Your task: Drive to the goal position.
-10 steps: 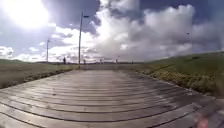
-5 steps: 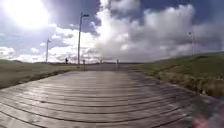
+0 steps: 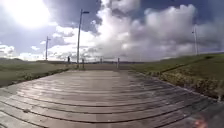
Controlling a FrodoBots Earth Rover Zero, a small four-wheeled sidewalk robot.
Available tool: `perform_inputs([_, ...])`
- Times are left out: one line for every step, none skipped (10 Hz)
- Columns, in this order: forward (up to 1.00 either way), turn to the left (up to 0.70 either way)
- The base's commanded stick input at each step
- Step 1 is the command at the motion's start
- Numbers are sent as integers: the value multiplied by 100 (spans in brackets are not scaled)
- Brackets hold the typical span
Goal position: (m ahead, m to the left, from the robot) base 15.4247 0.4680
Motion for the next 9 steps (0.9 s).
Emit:
perform_inputs([85,0])
perform_inputs([85,0])
perform_inputs([85,0])
perform_inputs([85,0])
perform_inputs([85,0])
perform_inputs([85,0])
perform_inputs([85,0])
perform_inputs([85,0])
perform_inputs([85,0])
